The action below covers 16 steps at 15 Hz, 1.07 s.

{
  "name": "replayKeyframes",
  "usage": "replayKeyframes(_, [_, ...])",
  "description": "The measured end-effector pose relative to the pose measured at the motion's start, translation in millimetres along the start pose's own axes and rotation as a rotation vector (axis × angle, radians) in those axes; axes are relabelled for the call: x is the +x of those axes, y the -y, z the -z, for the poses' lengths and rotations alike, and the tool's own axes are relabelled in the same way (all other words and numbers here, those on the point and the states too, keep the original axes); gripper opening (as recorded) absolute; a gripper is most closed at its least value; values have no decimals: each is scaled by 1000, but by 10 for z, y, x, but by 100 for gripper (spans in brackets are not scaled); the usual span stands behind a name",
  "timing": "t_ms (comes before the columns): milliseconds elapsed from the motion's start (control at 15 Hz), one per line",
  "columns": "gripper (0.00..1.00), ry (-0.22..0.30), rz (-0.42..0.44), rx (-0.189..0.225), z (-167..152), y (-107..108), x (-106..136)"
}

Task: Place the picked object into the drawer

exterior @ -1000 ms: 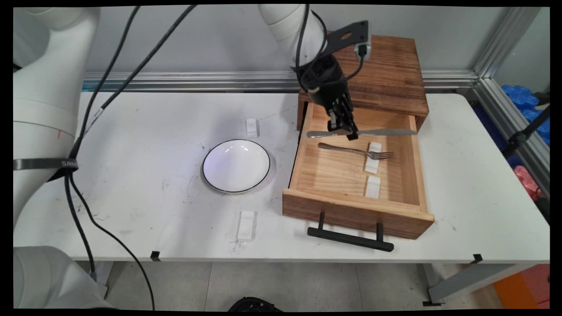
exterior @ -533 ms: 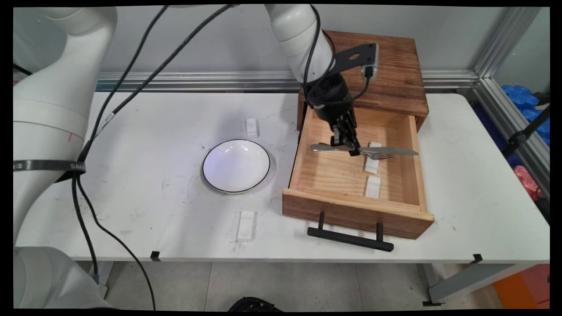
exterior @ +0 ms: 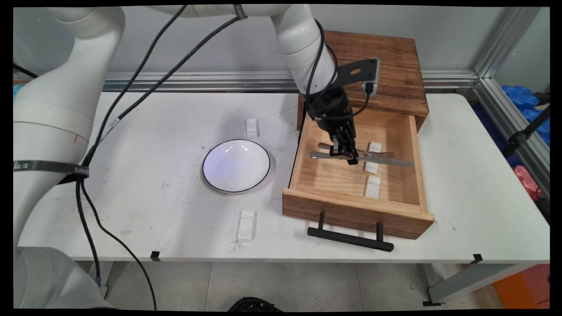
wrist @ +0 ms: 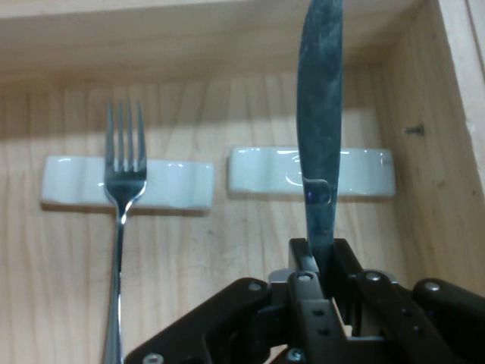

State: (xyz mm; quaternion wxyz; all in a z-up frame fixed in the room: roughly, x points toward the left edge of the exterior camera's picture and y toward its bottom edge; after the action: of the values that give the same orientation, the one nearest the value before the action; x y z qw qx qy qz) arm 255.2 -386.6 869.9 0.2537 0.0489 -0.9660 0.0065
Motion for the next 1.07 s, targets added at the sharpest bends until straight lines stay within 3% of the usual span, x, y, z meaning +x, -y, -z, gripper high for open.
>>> replayKeyframes(1067, [0, 22, -17, -16, -306, -36, -52])
